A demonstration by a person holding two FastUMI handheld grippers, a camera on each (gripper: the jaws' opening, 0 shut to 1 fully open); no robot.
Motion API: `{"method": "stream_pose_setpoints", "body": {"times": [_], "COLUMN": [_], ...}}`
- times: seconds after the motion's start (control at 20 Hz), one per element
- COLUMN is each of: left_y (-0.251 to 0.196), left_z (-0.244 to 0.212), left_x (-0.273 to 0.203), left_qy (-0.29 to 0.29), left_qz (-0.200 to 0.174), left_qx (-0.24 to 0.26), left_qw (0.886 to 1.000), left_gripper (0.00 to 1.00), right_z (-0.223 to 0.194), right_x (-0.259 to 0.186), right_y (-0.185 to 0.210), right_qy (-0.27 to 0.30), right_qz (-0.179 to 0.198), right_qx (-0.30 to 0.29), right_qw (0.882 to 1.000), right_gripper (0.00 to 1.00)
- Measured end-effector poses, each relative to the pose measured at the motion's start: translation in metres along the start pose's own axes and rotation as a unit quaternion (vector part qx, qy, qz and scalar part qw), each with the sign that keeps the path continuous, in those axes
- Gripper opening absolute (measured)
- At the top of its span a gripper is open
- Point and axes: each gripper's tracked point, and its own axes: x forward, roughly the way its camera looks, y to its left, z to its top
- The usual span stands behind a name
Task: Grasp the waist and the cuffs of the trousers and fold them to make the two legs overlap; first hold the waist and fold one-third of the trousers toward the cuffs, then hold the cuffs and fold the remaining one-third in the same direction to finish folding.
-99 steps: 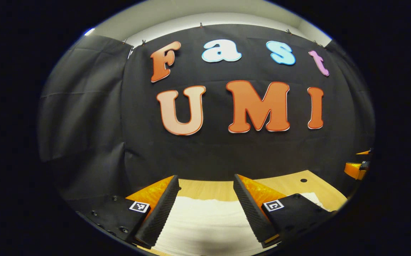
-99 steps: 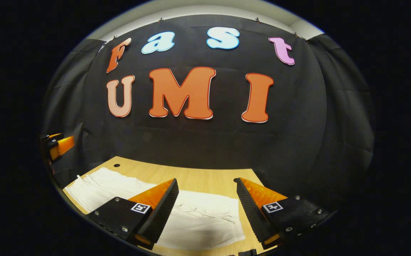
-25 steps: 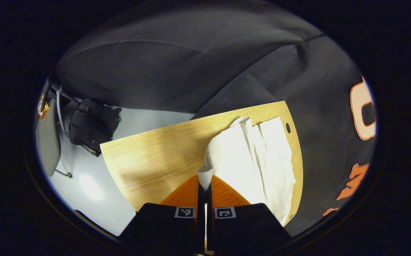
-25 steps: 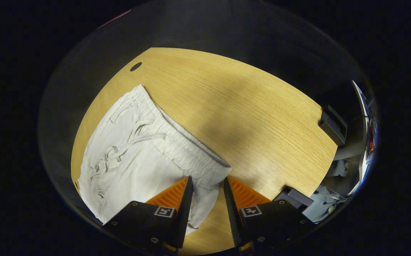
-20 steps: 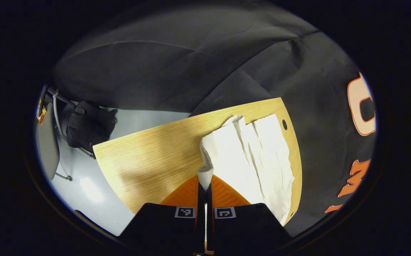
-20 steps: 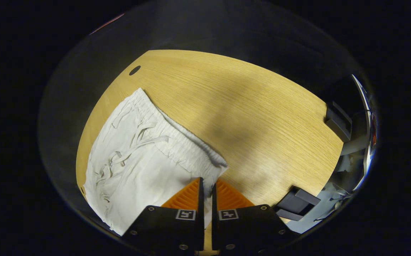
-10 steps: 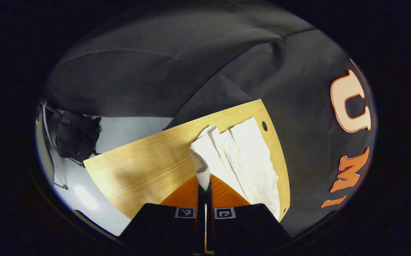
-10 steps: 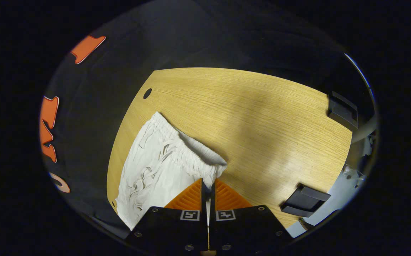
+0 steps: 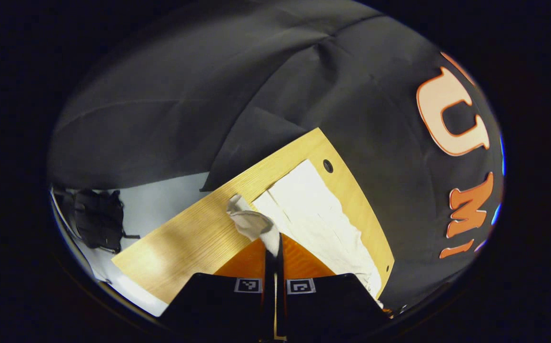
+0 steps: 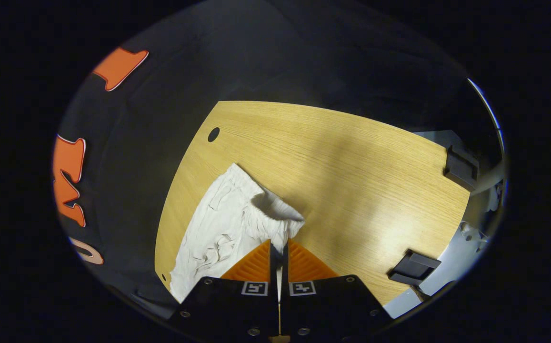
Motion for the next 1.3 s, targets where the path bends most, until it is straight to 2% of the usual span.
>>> {"method": "stream_pose_setpoints", "body": {"times": [0.3, 0.6, 0.85, 1.05, 1.15, 1.25, 1.3], "left_y": [-0.05, -0.072, -0.09, -0.084, -0.079, -0.084, -0.097], "left_z": [0.037, 0.058, 0.094, 0.1, 0.097, 0.1, 0.108], "left_x": [0.035, 0.083, 0.115, 0.154, 0.167, 0.174, 0.174], "left_qy": [0.035, 0.08, 0.073, 0.071, 0.08, 0.079, 0.071], "left_qz": [-0.043, -0.053, -0.054, -0.033, -0.029, -0.036, -0.051], "left_qx": [0.052, 0.115, 0.131, 0.112, 0.124, 0.139, 0.137], "left_qw": [0.997, 0.989, 0.987, 0.991, 0.989, 0.986, 0.987], "left_gripper": [0.05, 0.05, 0.05, 0.05, 0.05, 0.05, 0.05], "right_z": [0.005, 0.014, 0.038, 0.048, 0.05, 0.054, 0.054], "right_x": [-0.005, -0.003, 0.015, 0.048, 0.06, 0.068, 0.072], "right_y": [0.039, 0.08, 0.109, 0.128, 0.131, 0.125, 0.12], "right_qy": [0.02, 0.03, 0.045, 0.064, 0.073, 0.075, 0.074], "right_qz": [-0.007, 0.012, 0.033, 0.035, 0.038, 0.048, 0.054], "right_qx": [0.003, 0.026, 0.063, 0.075, 0.08, 0.088, 0.093], "right_qw": [1.0, 0.999, 0.996, 0.994, 0.993, 0.992, 0.991], "right_gripper": [0.02, 0.02, 0.02, 0.02, 0.02, 0.02, 0.02]}}
